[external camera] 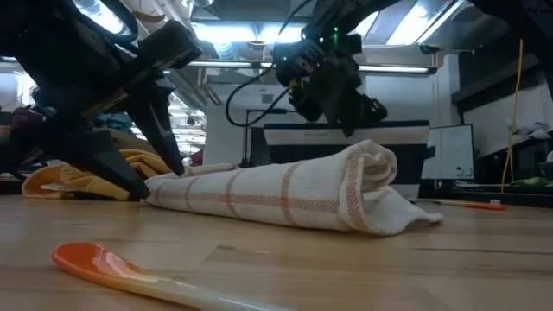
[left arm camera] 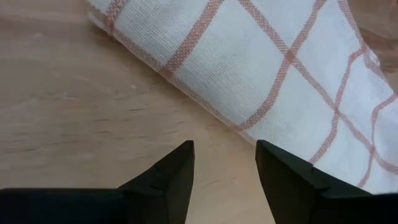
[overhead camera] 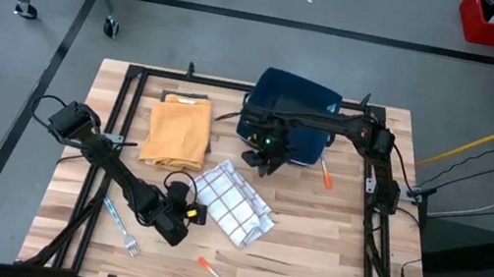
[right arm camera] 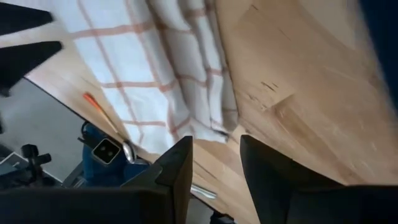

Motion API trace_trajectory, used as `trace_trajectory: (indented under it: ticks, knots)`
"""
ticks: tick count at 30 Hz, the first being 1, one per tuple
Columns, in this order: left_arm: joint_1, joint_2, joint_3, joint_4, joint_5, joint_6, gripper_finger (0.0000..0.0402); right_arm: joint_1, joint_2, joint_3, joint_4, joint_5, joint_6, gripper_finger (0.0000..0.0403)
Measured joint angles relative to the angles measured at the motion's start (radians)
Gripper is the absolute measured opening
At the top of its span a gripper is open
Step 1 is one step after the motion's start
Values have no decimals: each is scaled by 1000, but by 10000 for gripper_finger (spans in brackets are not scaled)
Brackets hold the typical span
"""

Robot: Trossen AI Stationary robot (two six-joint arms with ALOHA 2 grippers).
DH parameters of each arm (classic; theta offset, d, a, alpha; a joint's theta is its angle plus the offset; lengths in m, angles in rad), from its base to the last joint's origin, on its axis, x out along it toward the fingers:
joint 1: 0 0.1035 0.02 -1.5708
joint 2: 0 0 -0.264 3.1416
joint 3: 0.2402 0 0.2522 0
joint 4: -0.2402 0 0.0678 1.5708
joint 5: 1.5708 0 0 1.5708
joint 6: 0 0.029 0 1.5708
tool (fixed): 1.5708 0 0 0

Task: Fold towel
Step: Adjust the blue bin

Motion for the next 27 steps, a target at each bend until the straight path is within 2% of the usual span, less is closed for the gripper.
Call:
trace_trajectory:
  ticks: [10, 19, 27]
  knots:
    - [-1, 0, 0, 41, 0, 3, 164, 12, 0, 130, -44, 17, -2, 138]
    - [2, 0, 0, 42, -6, 3, 164, 88, 0, 125, -36, 224, 8, 138]
    - [4, 0, 0, 42, -18, 30, 164, 152, 0, 125, -3, 252, 54, 138]
